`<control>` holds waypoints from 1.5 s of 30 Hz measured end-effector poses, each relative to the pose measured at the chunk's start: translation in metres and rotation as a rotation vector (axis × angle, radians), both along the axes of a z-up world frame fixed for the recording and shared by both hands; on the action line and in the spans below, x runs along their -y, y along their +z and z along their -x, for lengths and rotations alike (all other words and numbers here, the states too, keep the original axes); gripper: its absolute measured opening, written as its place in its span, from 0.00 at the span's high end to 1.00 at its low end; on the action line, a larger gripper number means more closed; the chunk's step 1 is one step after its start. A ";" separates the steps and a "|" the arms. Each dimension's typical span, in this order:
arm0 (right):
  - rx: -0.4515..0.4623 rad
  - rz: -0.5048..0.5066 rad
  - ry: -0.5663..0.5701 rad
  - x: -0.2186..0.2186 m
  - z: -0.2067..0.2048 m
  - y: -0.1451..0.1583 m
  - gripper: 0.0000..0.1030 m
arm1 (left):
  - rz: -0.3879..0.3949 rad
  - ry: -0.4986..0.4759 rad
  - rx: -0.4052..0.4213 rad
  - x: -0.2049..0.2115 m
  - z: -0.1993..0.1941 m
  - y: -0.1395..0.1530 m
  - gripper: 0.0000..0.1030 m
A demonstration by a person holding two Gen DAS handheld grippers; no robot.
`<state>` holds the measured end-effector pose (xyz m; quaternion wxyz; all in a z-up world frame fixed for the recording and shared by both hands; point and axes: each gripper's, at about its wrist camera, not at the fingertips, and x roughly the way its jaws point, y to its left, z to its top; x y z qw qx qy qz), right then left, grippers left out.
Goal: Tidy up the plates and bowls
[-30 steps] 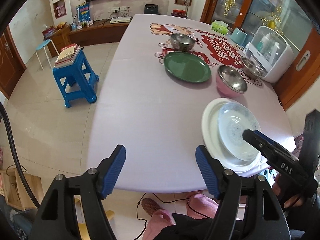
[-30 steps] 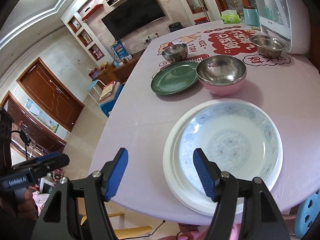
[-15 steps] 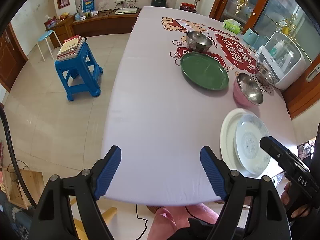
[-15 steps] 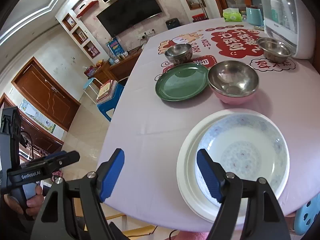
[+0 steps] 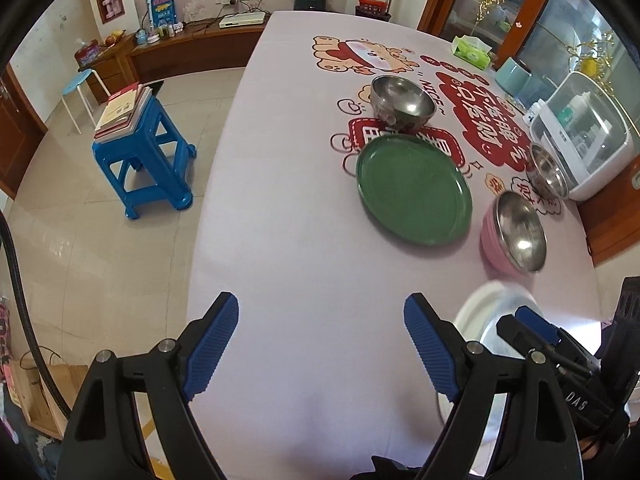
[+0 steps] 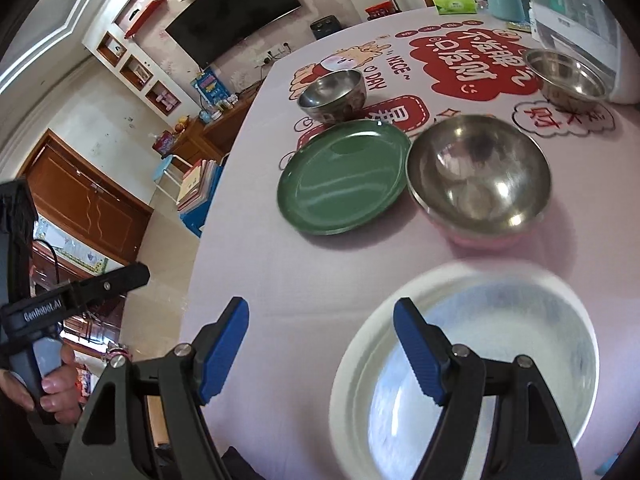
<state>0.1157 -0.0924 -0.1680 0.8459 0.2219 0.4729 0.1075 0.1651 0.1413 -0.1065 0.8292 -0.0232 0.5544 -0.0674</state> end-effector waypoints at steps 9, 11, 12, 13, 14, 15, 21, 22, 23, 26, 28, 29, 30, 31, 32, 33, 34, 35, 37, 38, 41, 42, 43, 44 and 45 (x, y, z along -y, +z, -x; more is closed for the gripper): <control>-0.029 -0.007 0.022 0.005 -0.043 -0.025 0.27 | -0.016 0.001 -0.038 0.027 -0.070 -0.027 0.18; -0.041 -0.010 0.020 0.005 -0.048 -0.029 0.27 | -0.017 0.001 -0.046 0.032 -0.079 -0.033 0.18; -0.041 -0.012 0.017 0.006 -0.050 -0.031 0.27 | -0.018 -0.001 -0.052 0.036 -0.085 -0.037 0.18; -0.040 -0.013 0.012 0.007 -0.052 -0.032 0.27 | -0.017 -0.003 -0.056 0.038 -0.089 -0.040 0.18; -0.041 -0.016 0.005 0.007 -0.054 -0.033 0.27 | -0.013 -0.006 -0.061 0.040 -0.094 -0.043 0.18; -0.043 -0.020 0.001 0.008 -0.056 -0.035 0.27 | -0.006 -0.011 -0.074 0.044 -0.100 -0.047 0.18; -0.056 -0.043 -0.029 0.009 -0.069 -0.044 0.27 | 0.016 -0.039 -0.091 0.059 -0.130 -0.062 0.18; -0.058 -0.044 -0.043 0.008 -0.071 -0.045 0.27 | 0.015 -0.046 -0.094 0.062 -0.136 -0.065 0.18; -0.050 -0.043 -0.054 0.008 -0.072 -0.044 0.27 | 0.016 -0.055 -0.099 0.064 -0.142 -0.068 0.18; -0.042 -0.044 -0.083 0.006 -0.077 -0.043 0.27 | 0.020 -0.077 -0.100 0.067 -0.156 -0.076 0.18; -0.037 -0.036 -0.102 0.004 -0.080 -0.044 0.27 | 0.022 -0.089 -0.098 0.068 -0.162 -0.080 0.18; -0.037 -0.030 -0.110 0.003 -0.081 -0.044 0.27 | 0.023 -0.095 -0.098 0.068 -0.166 -0.083 0.18; -0.038 -0.026 -0.117 0.001 -0.083 -0.044 0.27 | 0.022 -0.102 -0.098 0.068 -0.168 -0.085 0.18; -0.037 -0.022 -0.123 0.000 -0.085 -0.044 0.27 | 0.023 -0.106 -0.098 0.068 -0.170 -0.088 0.18; -0.037 -0.017 -0.129 -0.001 -0.086 -0.044 0.27 | 0.025 -0.112 -0.102 0.067 -0.173 -0.091 0.18; -0.036 -0.012 -0.140 -0.002 -0.088 -0.045 0.27 | 0.029 -0.117 -0.106 0.067 -0.175 -0.094 0.18; -0.035 -0.008 -0.146 -0.003 -0.090 -0.045 0.27 | 0.033 -0.122 -0.111 0.067 -0.176 -0.096 0.18; -0.035 -0.003 -0.151 -0.003 -0.092 -0.045 0.27 | 0.038 -0.126 -0.114 0.066 -0.177 -0.099 0.18; -0.036 0.010 -0.156 -0.004 -0.097 -0.045 0.27 | 0.049 -0.133 -0.118 0.064 -0.181 -0.103 0.18; -0.037 0.022 -0.158 -0.004 -0.100 -0.046 0.27 | 0.055 -0.136 -0.118 0.064 -0.182 -0.105 0.18; -0.044 0.048 -0.169 -0.002 -0.108 -0.046 0.27 | 0.077 -0.146 -0.121 0.061 -0.184 -0.110 0.18; -0.045 0.056 -0.171 0.000 -0.110 -0.047 0.27 | 0.083 -0.150 -0.125 0.061 -0.185 -0.113 0.18; -0.046 0.063 -0.170 0.000 -0.110 -0.047 0.27 | 0.086 -0.153 -0.129 0.061 -0.185 -0.115 0.18; -0.047 0.075 -0.169 0.000 -0.112 -0.048 0.27 | 0.089 -0.156 -0.135 0.062 -0.185 -0.117 0.19; -0.047 0.094 -0.166 0.000 -0.114 -0.048 0.27 | 0.097 -0.159 -0.139 0.062 -0.185 -0.119 0.19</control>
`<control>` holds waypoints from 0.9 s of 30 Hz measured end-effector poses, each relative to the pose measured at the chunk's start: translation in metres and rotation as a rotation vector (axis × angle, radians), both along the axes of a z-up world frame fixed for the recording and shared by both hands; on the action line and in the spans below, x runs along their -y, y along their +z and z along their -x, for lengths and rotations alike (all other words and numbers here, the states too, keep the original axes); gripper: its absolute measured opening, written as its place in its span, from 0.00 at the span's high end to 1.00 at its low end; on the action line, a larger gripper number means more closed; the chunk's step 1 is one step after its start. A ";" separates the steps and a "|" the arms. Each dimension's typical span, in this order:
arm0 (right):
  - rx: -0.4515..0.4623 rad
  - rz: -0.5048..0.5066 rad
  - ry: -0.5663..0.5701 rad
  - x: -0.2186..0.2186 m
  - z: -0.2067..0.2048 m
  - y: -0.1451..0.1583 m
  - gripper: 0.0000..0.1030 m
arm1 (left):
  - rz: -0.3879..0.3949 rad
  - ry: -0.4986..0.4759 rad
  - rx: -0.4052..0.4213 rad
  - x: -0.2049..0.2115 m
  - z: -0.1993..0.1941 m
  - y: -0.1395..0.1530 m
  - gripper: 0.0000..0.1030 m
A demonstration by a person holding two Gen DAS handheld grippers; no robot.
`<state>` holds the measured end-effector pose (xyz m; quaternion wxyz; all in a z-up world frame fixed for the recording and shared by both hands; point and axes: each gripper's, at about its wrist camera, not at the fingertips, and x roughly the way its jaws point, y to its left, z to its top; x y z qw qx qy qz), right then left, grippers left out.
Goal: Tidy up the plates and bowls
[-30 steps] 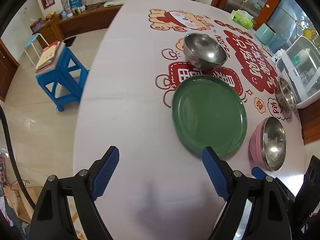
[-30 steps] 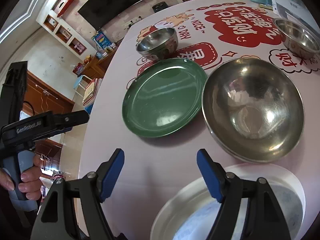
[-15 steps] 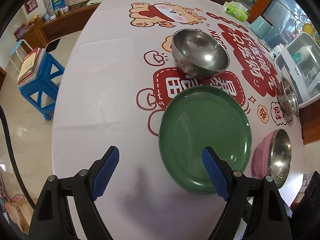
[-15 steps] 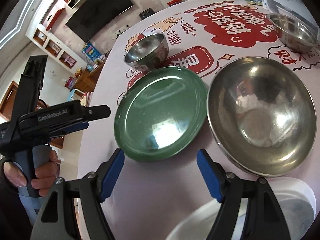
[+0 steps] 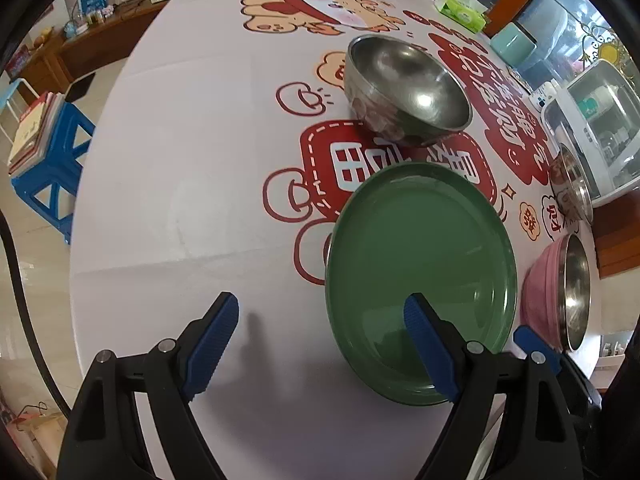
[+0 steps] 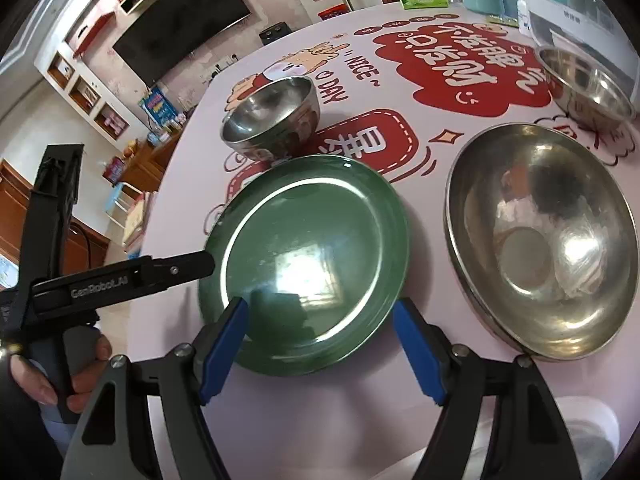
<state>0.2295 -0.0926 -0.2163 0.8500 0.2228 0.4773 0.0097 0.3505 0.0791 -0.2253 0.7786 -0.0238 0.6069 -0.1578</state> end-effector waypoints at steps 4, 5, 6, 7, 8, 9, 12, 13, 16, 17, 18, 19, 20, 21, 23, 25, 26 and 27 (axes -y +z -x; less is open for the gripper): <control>0.007 0.040 0.009 0.000 -0.003 -0.002 0.27 | 0.020 -0.008 -0.008 0.004 -0.001 -0.006 0.20; 0.010 0.050 0.011 0.000 -0.004 -0.002 0.27 | 0.026 -0.012 -0.011 0.006 -0.002 -0.008 0.20; 0.007 0.052 0.013 0.001 -0.005 -0.004 0.27 | 0.030 -0.014 -0.014 0.008 -0.001 -0.010 0.20; 0.000 0.046 0.013 0.002 -0.006 -0.007 0.27 | 0.033 -0.014 -0.015 0.009 -0.001 -0.011 0.21; -0.010 0.042 0.009 0.003 -0.008 -0.010 0.27 | 0.036 -0.015 -0.018 0.011 -0.001 -0.013 0.23; -0.016 0.036 0.005 0.005 -0.008 -0.012 0.27 | 0.039 -0.016 -0.020 0.012 -0.001 -0.013 0.25; -0.025 0.029 -0.003 0.010 -0.010 -0.018 0.27 | 0.064 -0.022 -0.027 0.015 -0.002 -0.016 0.31; -0.028 0.028 -0.006 0.011 -0.010 -0.019 0.27 | 0.067 -0.019 -0.027 0.016 -0.002 -0.017 0.31; -0.020 0.021 -0.008 0.014 -0.010 -0.022 0.29 | 0.074 -0.019 -0.020 0.018 -0.003 -0.017 0.33; -0.015 0.021 -0.009 0.014 -0.011 -0.022 0.31 | 0.072 -0.018 -0.017 0.019 -0.003 -0.017 0.34; -0.011 0.021 -0.007 0.014 -0.011 -0.022 0.33 | 0.072 -0.018 -0.013 0.019 -0.003 -0.016 0.39; -0.004 0.023 -0.005 0.014 -0.011 -0.022 0.34 | 0.068 -0.018 -0.009 0.020 -0.003 -0.016 0.41; 0.003 0.025 -0.001 0.015 -0.011 -0.022 0.38 | 0.064 -0.017 -0.007 0.021 -0.004 -0.016 0.42; 0.007 0.026 0.002 0.015 -0.011 -0.022 0.42 | 0.065 -0.016 -0.007 0.020 -0.004 -0.016 0.43; 0.017 0.029 0.003 0.015 -0.012 -0.022 0.48 | 0.069 -0.017 -0.008 0.021 -0.003 -0.016 0.45; 0.025 0.025 0.003 0.017 -0.012 -0.023 0.54 | 0.076 -0.018 -0.012 0.022 -0.003 -0.016 0.52; 0.028 0.022 0.002 0.018 -0.012 -0.023 0.57 | 0.079 -0.019 -0.015 0.022 -0.002 -0.016 0.55; 0.031 0.017 -0.001 0.019 -0.011 -0.023 0.59 | 0.079 -0.017 -0.020 0.023 -0.002 -0.016 0.57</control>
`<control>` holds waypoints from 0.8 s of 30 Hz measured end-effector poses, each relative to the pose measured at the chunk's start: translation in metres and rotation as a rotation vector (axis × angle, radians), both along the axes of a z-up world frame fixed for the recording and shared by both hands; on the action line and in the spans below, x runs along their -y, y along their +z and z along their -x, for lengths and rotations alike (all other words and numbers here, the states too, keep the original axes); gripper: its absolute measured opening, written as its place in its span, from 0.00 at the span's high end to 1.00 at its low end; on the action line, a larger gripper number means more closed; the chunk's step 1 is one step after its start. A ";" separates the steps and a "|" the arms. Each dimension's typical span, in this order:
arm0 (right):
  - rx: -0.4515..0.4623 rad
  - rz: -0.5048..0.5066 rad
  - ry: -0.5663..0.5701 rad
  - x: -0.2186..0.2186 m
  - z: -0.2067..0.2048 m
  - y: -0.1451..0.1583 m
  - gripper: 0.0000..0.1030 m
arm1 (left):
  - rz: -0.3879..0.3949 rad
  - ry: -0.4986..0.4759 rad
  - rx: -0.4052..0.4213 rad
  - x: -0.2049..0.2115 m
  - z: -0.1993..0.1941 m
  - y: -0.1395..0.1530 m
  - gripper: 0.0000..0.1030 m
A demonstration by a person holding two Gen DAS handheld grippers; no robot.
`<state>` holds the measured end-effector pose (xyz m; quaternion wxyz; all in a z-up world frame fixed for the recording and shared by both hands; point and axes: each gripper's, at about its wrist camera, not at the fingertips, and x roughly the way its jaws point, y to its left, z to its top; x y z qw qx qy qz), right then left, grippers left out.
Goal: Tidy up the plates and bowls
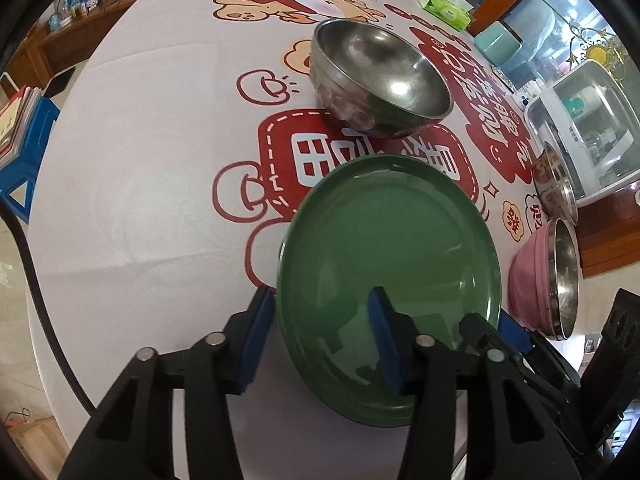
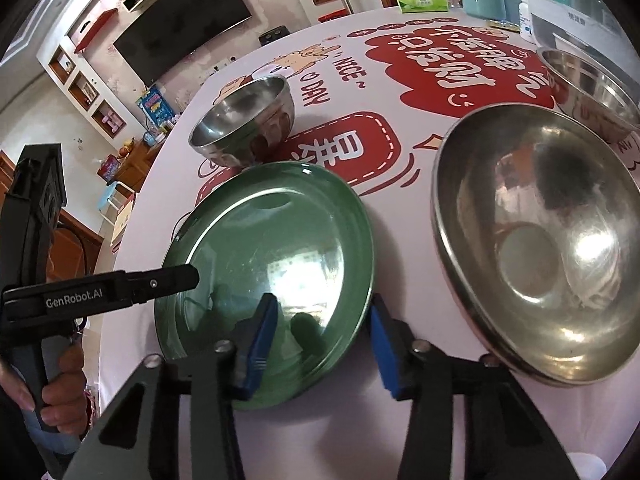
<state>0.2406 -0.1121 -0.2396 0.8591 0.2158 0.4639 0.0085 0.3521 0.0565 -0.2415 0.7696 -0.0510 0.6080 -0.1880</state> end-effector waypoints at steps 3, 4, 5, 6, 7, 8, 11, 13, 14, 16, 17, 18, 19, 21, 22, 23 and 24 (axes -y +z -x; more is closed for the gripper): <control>0.003 -0.005 -0.014 0.005 0.001 -0.002 0.71 | 0.014 0.026 -0.006 -0.003 0.002 -0.001 0.61; 0.002 -0.006 -0.016 0.006 0.002 -0.002 0.73 | 0.015 0.032 -0.007 -0.004 0.002 -0.001 0.62; 0.000 -0.007 -0.019 0.008 0.002 -0.003 0.78 | 0.017 0.035 -0.011 -0.005 0.002 -0.001 0.63; -0.001 -0.008 -0.020 0.010 0.003 -0.003 0.83 | 0.021 0.037 -0.016 -0.006 0.002 -0.001 0.64; -0.002 -0.010 -0.021 0.012 0.003 -0.004 0.85 | 0.024 0.036 -0.020 -0.007 0.001 -0.002 0.65; -0.004 -0.015 -0.021 0.014 0.004 -0.004 0.87 | 0.021 0.034 -0.020 -0.008 0.001 -0.002 0.66; -0.012 -0.025 -0.018 0.015 0.005 -0.004 0.87 | 0.006 0.028 -0.027 -0.008 0.002 -0.002 0.71; -0.020 -0.032 -0.017 0.015 0.006 -0.003 0.88 | 0.006 0.031 -0.039 -0.011 0.003 -0.002 0.71; -0.023 -0.037 -0.019 0.016 0.006 -0.003 0.88 | 0.006 0.033 -0.044 -0.011 0.004 -0.002 0.72; -0.031 -0.059 -0.027 0.017 0.008 -0.003 0.89 | 0.003 0.035 -0.055 -0.012 0.007 -0.002 0.72; -0.031 -0.065 -0.029 0.017 0.009 -0.003 0.90 | -0.003 0.036 -0.060 -0.013 0.009 -0.002 0.72; -0.029 -0.072 -0.030 0.017 0.011 -0.001 0.90 | -0.007 0.036 -0.063 -0.013 0.011 -0.002 0.72; -0.027 -0.072 -0.027 0.017 0.012 0.001 0.90 | -0.008 0.038 -0.065 -0.014 0.013 -0.001 0.72; -0.014 -0.060 -0.018 0.016 0.014 0.005 0.90 | -0.007 0.042 -0.072 -0.017 0.019 0.000 0.74; -0.009 -0.057 -0.015 0.016 0.015 0.007 0.90 | -0.005 0.043 -0.076 -0.018 0.023 0.001 0.74; -0.005 -0.056 -0.012 0.016 0.017 0.009 0.90 | -0.002 0.044 -0.079 -0.019 0.027 0.003 0.74; 0.000 -0.056 -0.010 0.015 0.019 0.012 0.90 | 0.000 0.043 -0.080 -0.021 0.030 0.005 0.74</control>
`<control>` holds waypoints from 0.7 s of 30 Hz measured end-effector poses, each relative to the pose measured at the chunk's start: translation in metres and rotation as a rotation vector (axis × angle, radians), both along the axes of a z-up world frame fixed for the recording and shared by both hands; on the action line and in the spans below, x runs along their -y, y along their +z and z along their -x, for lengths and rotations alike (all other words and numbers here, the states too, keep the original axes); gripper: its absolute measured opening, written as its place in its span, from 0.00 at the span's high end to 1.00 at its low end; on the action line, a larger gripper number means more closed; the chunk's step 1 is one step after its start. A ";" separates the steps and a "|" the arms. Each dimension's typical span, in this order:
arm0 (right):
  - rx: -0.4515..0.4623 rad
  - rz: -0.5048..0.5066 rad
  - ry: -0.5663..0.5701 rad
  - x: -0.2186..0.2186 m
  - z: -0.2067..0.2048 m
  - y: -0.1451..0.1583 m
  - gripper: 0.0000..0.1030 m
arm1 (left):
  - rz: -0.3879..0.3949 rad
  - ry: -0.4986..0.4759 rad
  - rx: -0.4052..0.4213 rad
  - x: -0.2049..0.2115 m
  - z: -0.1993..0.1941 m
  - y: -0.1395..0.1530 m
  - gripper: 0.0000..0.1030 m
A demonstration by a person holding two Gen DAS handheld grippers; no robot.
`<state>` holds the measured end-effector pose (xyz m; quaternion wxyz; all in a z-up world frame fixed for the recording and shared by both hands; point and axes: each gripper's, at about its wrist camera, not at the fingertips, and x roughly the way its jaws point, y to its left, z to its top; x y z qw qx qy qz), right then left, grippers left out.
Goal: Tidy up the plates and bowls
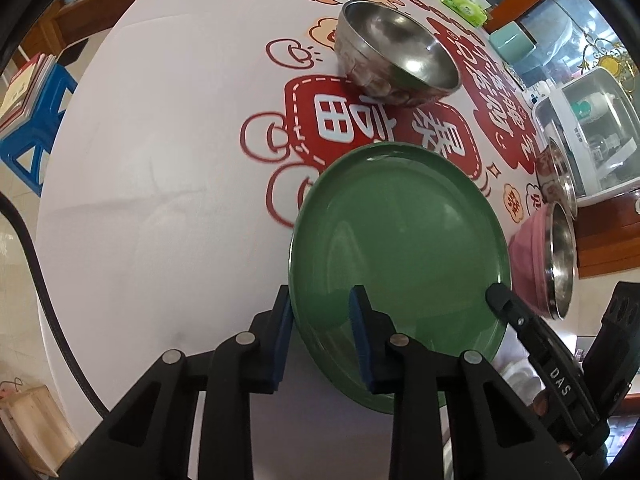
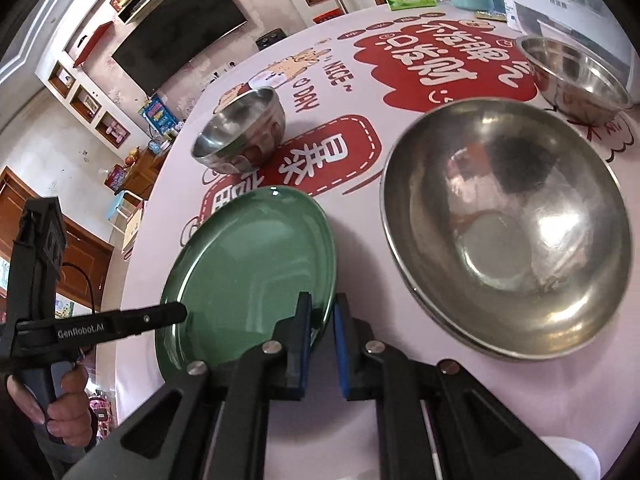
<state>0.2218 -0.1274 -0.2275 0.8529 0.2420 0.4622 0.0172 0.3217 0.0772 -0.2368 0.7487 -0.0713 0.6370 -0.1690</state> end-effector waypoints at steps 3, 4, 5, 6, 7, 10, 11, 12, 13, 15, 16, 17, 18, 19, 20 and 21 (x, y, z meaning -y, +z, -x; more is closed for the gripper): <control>0.021 0.010 0.003 -0.001 0.007 0.009 0.90 | 0.001 -0.012 0.014 -0.002 0.011 0.008 0.74; 0.028 0.013 0.001 -0.001 0.010 0.012 0.90 | 0.004 -0.019 0.022 -0.003 0.017 0.013 0.74; 0.033 0.013 -0.001 -0.001 0.012 0.015 0.90 | 0.006 -0.022 0.026 -0.004 0.021 0.015 0.74; 0.042 0.013 -0.004 -0.002 0.016 0.019 0.90 | 0.009 -0.024 0.031 -0.006 0.025 0.019 0.74; 0.046 0.013 -0.006 -0.003 0.019 0.021 0.90 | 0.010 -0.026 0.035 -0.007 0.029 0.022 0.74; 0.066 0.017 -0.013 -0.006 0.030 0.032 0.90 | 0.010 -0.036 0.048 -0.009 0.041 0.032 0.74; 0.074 0.017 -0.014 -0.007 0.035 0.036 0.90 | 0.009 -0.040 0.051 -0.010 0.044 0.035 0.74; 0.079 0.019 -0.014 -0.008 0.038 0.039 0.90 | 0.009 -0.043 0.054 -0.011 0.048 0.038 0.74; 0.084 0.022 -0.015 -0.009 0.042 0.042 0.90 | 0.014 -0.045 0.058 -0.013 0.052 0.043 0.74; 0.096 0.026 -0.016 -0.011 0.051 0.049 0.90 | 0.028 -0.048 0.072 -0.017 0.060 0.052 0.74; 0.101 0.029 -0.016 -0.011 0.055 0.052 0.90 | 0.033 -0.049 0.079 -0.019 0.063 0.056 0.74; 0.105 0.032 -0.017 -0.012 0.059 0.054 0.90 | 0.040 -0.050 0.089 -0.021 0.067 0.061 0.74; 0.113 0.038 -0.017 -0.013 0.063 0.058 0.90 | 0.046 -0.052 0.101 -0.022 0.071 0.066 0.74; 0.120 0.041 -0.019 -0.013 0.067 0.061 0.90 | 0.050 -0.055 0.110 -0.023 0.075 0.070 0.74; 0.126 0.044 -0.022 -0.014 0.071 0.065 0.90 | 0.053 -0.059 0.120 -0.024 0.078 0.073 0.74; 0.134 0.049 -0.027 -0.016 0.077 0.069 0.90 | 0.058 -0.063 0.129 -0.025 0.082 0.078 0.74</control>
